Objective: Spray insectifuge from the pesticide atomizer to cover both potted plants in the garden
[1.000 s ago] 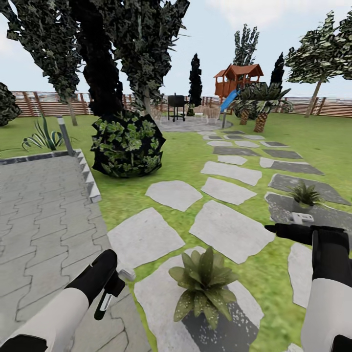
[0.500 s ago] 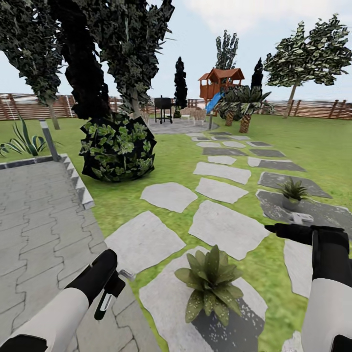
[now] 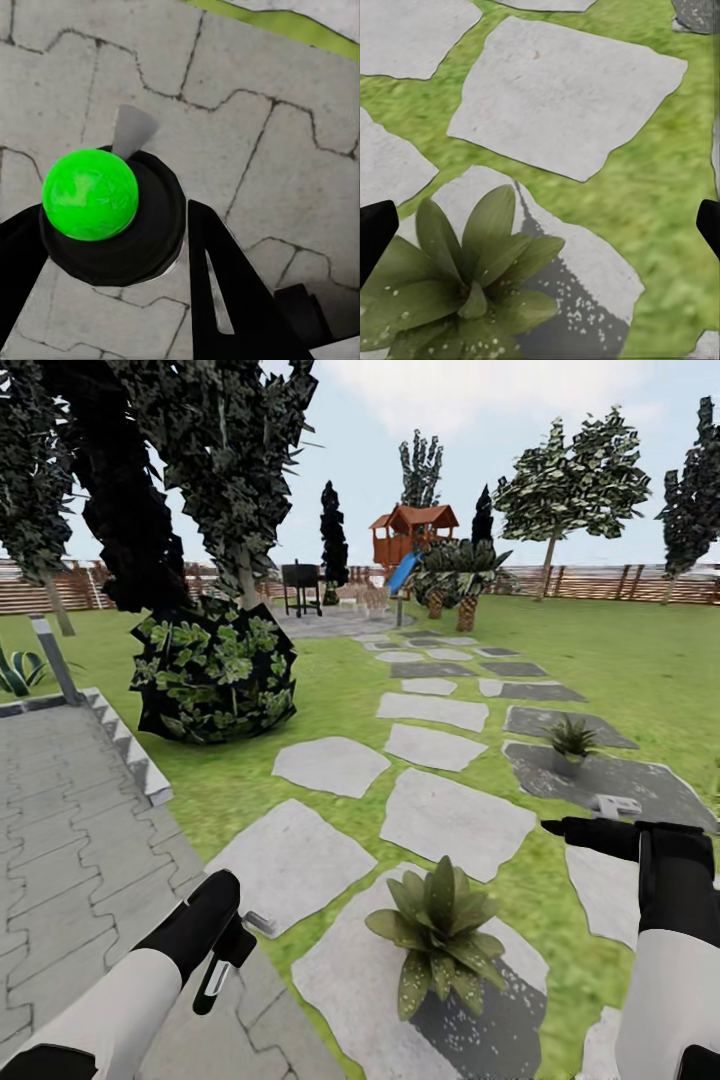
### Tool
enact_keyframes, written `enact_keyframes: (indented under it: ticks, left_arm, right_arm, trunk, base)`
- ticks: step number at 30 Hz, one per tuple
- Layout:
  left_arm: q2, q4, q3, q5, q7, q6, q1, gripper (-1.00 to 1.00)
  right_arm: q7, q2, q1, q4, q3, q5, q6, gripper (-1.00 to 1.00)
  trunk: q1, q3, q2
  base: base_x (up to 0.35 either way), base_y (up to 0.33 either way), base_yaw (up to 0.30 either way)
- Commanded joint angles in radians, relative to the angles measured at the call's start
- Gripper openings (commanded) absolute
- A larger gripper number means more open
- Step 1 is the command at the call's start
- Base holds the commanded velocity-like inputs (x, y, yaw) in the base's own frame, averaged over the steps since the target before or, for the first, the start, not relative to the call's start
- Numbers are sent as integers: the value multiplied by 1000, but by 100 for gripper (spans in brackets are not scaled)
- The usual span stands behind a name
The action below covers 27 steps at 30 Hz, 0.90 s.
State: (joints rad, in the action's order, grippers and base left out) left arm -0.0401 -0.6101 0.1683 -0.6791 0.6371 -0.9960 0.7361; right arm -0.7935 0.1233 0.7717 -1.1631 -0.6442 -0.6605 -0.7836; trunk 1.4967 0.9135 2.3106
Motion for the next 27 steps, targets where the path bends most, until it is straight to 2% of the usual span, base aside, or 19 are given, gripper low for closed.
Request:
enact_keyframes:
  ticks: [1,12,27]
  left_arm:
    - [-1,-2,5,-10,10,-1,0,-100]
    - [-1,-2,5,-9,10,-1,0,-100]
    - [-1,-2,5,-8,15,-1,0,-100]
  right_arm:
    - [-10,-1,1,-1,-2,-11,-2,100]
    - [-10,-1,1,-1,-2,-11,-2,100]
    - [-10,-1,1,-1,-2,-10,-2,100]
  trunk:
    - [0,0,0]
    - [0,-13,0]
    - [0,-30,0]
  base:
    - [0,304,-209]
    - [0,289,-209]
    - [5,30,-208]
